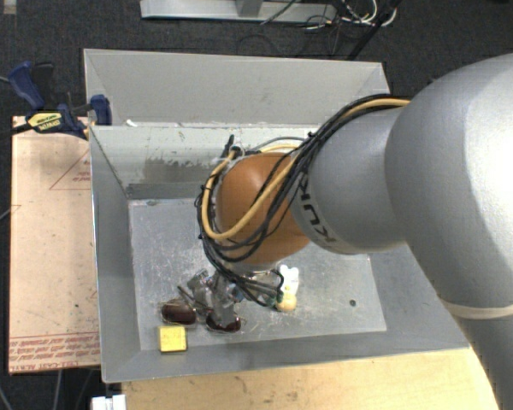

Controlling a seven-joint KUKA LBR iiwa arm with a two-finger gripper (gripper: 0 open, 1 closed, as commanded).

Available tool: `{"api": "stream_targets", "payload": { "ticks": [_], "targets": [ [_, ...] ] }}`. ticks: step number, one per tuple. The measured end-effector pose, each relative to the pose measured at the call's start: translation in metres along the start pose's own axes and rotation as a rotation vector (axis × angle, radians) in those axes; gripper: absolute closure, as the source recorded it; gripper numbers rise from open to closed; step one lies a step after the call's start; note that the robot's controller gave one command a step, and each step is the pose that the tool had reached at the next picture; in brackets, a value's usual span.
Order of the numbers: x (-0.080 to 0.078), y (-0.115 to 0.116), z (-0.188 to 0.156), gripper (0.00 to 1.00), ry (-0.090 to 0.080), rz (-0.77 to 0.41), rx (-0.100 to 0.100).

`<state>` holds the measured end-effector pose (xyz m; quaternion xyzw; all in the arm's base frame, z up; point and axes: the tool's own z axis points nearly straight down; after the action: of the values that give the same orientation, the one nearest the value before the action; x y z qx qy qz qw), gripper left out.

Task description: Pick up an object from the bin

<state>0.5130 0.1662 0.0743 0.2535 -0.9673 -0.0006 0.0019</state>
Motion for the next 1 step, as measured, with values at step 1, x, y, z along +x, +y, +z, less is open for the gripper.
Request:
{"api": "stream_targets", "payload": {
  "ticks": [1],
  "targets": [
    [0.001, 0.0005, -0.0195, 1.0, 0.003, 0.001, 0.0]
  ]
}}
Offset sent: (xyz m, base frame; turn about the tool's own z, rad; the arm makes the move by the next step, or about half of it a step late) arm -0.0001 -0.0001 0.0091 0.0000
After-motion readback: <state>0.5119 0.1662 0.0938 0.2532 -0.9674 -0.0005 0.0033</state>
